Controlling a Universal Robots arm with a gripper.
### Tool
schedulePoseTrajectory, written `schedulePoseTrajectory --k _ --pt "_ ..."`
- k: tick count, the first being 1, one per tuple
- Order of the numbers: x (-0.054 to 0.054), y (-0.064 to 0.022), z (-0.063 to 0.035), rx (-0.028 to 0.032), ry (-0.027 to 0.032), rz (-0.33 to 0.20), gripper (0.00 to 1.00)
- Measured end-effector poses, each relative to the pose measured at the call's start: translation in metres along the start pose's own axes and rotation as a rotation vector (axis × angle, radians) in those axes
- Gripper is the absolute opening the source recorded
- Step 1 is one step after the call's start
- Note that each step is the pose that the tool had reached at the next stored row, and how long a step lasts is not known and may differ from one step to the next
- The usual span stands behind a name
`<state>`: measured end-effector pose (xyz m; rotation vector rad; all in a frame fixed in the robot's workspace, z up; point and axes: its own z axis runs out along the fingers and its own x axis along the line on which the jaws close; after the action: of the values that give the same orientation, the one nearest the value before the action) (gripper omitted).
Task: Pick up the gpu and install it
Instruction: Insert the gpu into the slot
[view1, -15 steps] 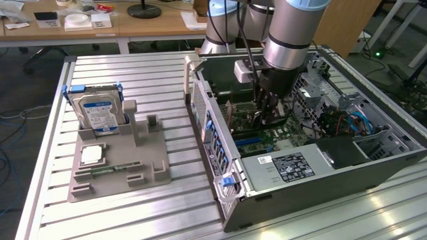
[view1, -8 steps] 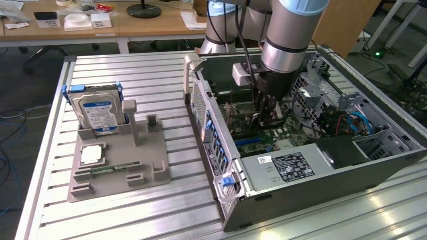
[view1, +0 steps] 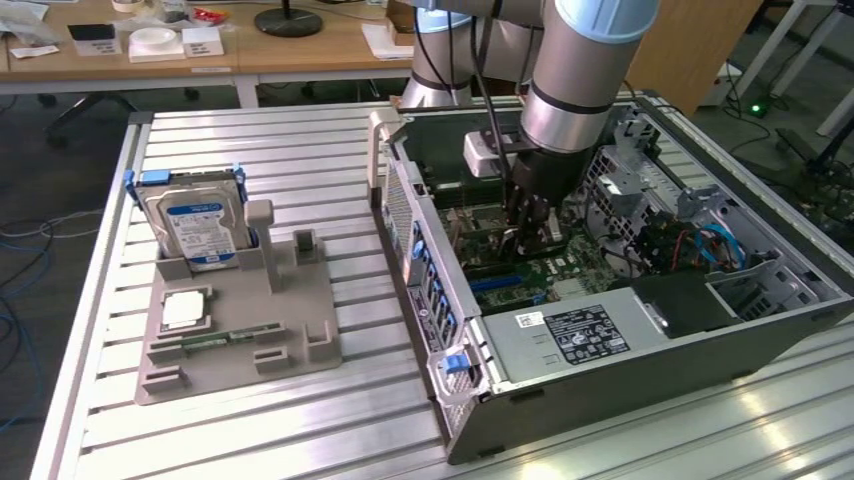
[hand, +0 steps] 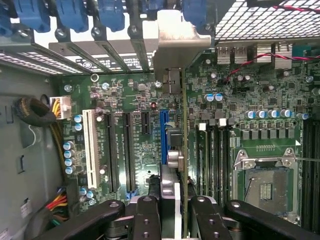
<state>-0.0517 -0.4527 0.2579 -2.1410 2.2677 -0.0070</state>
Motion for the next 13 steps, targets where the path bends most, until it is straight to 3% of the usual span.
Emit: schedulePoseTrajectory --k 9,13 --pt "0.0045 -0.0001 0.0007 0.0000 -0.0002 0.000 0.28" --pt "0.0049 0.0047 0.0024 0.0000 -0.0001 0.000 0.28"
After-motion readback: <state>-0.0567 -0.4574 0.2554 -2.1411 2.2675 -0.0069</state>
